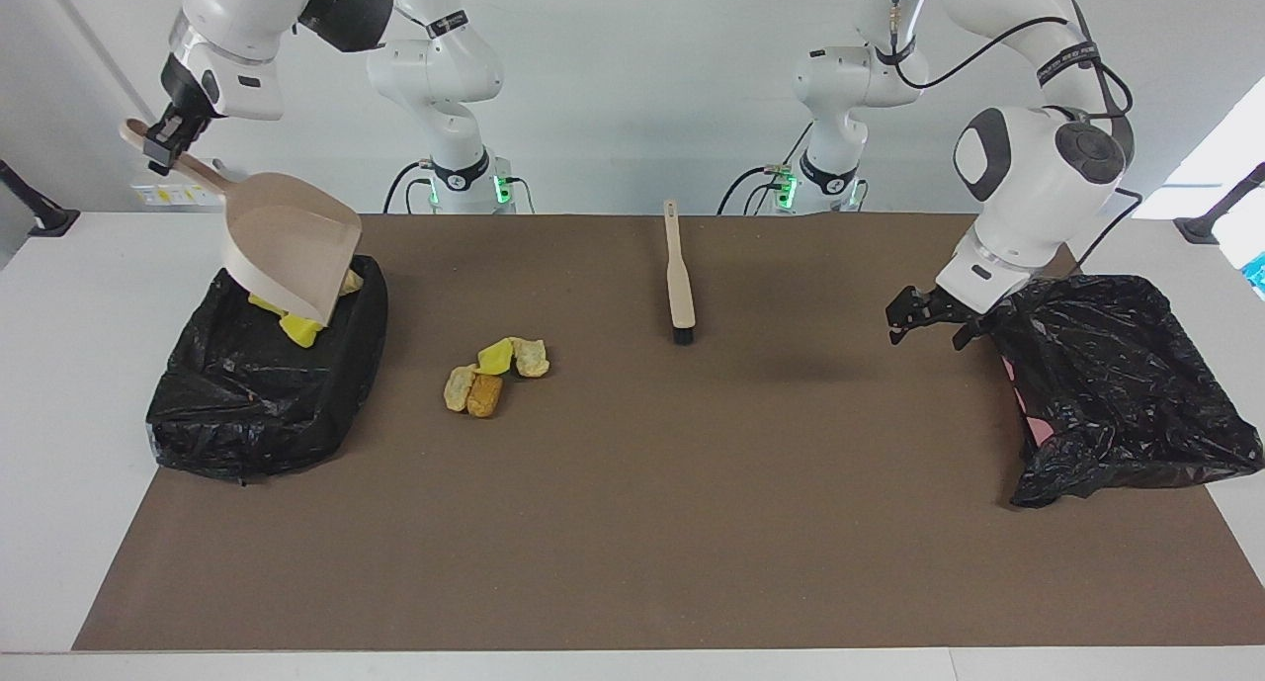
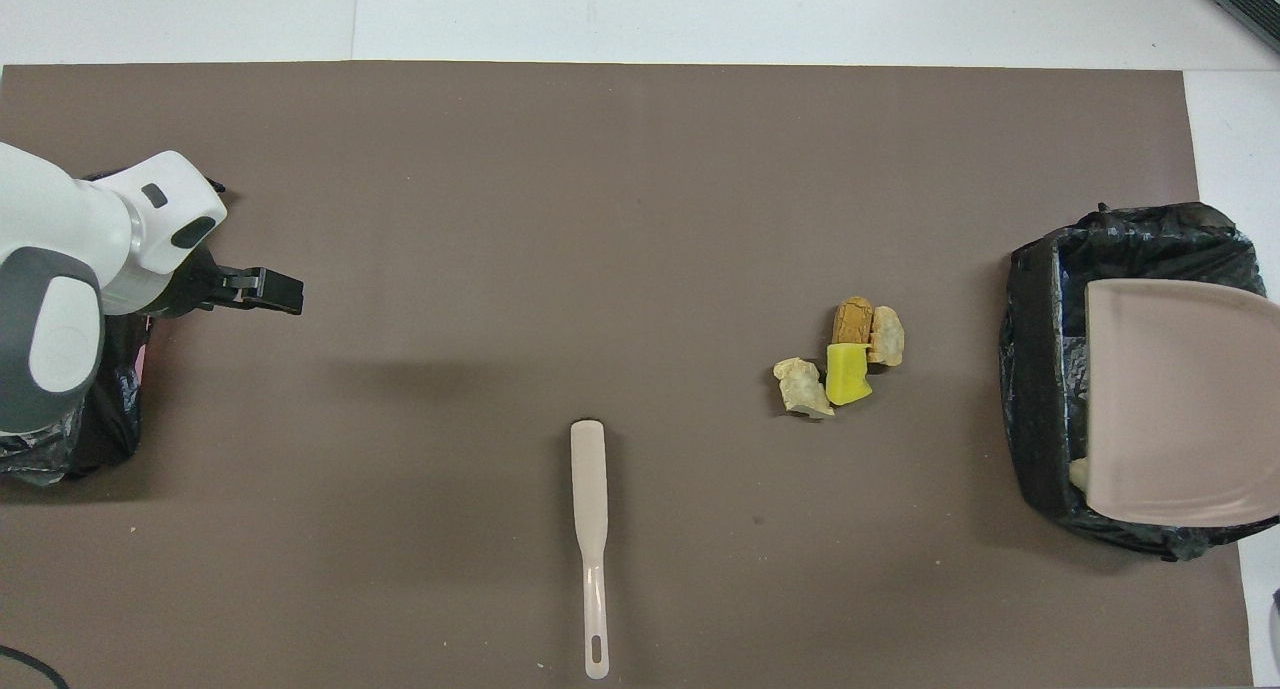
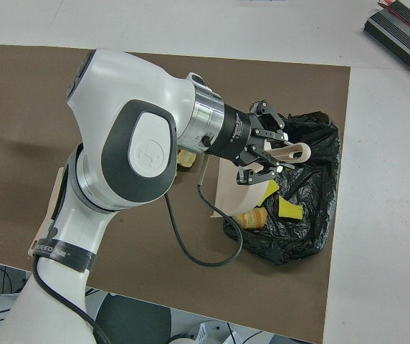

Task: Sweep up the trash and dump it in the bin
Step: 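Bring the empty dustpan back to the table center with the right gripper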

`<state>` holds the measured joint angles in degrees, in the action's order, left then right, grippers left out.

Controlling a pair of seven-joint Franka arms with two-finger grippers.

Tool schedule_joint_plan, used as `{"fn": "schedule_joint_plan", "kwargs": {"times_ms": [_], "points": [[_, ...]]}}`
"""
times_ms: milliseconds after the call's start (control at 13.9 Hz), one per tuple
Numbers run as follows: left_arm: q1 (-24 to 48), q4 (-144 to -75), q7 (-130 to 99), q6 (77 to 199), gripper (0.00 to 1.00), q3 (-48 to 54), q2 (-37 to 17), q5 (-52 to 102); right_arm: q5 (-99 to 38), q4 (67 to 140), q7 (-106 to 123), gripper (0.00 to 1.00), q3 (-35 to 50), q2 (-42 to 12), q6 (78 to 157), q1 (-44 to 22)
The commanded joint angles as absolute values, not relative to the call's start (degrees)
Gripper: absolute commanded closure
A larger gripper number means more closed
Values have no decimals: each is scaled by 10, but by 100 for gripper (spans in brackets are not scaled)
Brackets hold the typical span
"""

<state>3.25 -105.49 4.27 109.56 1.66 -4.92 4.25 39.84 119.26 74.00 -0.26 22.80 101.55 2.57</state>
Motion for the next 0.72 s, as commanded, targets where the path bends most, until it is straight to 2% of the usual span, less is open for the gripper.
{"fn": "schedule_joint_plan", "kwargs": {"times_ms": [0, 289, 433, 649], "points": [[22, -987, 53, 1006, 0, 23, -48, 31, 304, 1178, 589, 100, 32, 218, 984, 27], [28, -978, 47, 963, 0, 24, -5, 26, 179, 1164, 335, 100, 88, 176, 982, 27], [29, -974, 52, 943, 0, 25, 12, 12, 141, 1125, 213, 100, 125, 134, 976, 27], [30, -933, 53, 896, 0, 29, 11, 4, 111, 1086, -5, 100, 198, 59, 988, 26]]}}
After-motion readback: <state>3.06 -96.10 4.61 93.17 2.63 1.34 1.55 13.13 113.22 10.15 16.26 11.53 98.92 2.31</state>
